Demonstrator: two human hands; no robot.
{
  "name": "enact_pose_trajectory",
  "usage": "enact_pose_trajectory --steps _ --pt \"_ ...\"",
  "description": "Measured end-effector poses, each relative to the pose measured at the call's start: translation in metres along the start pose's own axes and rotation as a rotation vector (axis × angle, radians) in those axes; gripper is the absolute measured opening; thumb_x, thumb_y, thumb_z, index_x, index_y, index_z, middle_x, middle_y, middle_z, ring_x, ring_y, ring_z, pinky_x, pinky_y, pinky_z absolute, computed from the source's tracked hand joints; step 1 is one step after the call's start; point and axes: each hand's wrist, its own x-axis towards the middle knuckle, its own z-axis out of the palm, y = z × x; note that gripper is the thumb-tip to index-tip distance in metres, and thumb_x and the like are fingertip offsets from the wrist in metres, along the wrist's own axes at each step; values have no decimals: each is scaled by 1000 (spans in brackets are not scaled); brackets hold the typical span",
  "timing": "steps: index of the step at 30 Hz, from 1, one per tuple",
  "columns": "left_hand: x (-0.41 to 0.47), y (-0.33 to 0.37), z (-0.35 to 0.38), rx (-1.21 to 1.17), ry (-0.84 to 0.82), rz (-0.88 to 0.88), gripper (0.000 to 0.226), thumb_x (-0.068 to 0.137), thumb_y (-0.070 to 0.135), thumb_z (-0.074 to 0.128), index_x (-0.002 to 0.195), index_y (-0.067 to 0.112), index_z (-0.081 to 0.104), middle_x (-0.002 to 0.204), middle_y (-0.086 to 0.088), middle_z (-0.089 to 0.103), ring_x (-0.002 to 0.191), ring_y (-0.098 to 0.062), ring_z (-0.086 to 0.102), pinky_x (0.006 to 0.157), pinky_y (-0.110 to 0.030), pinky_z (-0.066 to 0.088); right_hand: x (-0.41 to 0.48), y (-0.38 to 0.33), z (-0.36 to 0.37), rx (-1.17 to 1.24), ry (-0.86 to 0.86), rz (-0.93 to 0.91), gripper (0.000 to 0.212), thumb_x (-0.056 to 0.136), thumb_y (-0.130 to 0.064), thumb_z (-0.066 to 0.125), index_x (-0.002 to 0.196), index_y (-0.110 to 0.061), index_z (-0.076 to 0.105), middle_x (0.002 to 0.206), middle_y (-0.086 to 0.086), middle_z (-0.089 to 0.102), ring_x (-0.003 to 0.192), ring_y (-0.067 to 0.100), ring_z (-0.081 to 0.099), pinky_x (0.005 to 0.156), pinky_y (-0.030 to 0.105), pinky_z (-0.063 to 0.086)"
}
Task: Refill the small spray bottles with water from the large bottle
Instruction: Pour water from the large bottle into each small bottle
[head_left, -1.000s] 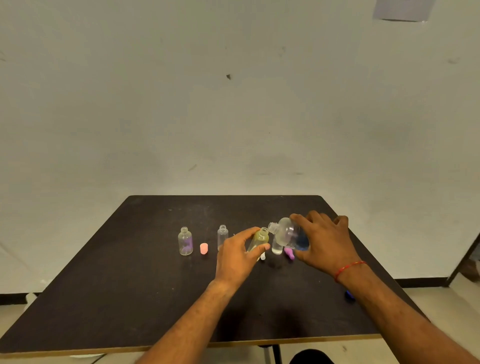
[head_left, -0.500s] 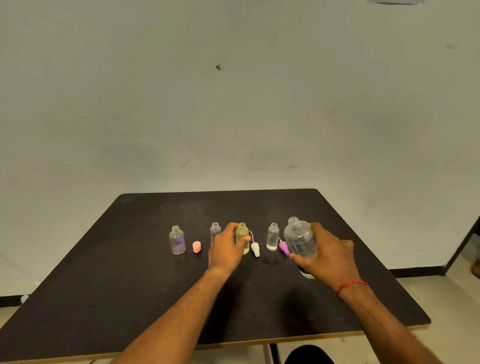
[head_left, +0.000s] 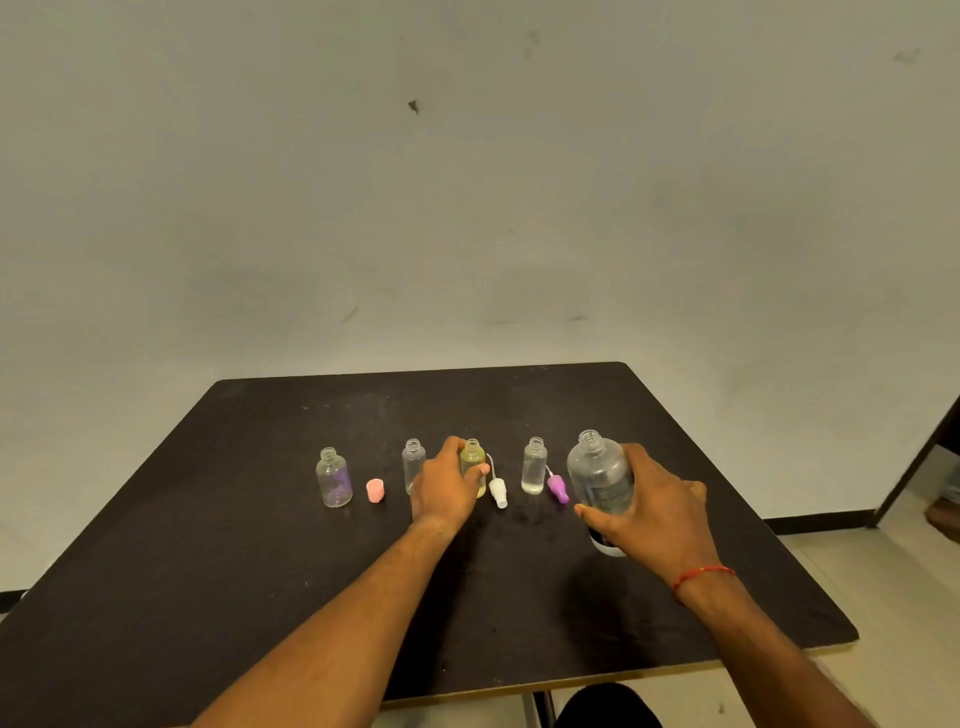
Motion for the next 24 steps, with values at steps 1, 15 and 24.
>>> enact_pose_trajectory --steps 1,15,24 --pt "1 0 0 -4 -1 -2 24 97 35 66 118 26 58 107 4 72 104 -18 67 82 -31 44 1 0 0 1 0 2 69 68 -67 72 124 -38 44 116 -12 63 103 13 60 99 42 34" --pt "-2 -2 -7 -100 8 16 58 94 34 73 147 23 52 140 -1 64 129 -20 60 107 -35 47 4 -6 10 15 18 -17 69 64 -73 71 118 -43 41 103 -21 57 88 5 52 93 40 35" --pt "-43 -15 -37 -323 517 148 10 95 35 70 103 28 70 93 17 71 86 0 69 74 -23 57 0 -21 7 13 35 -48 66 64 -69 73 117 -43 43 97 -25 51 83 4 49 88 35 31"
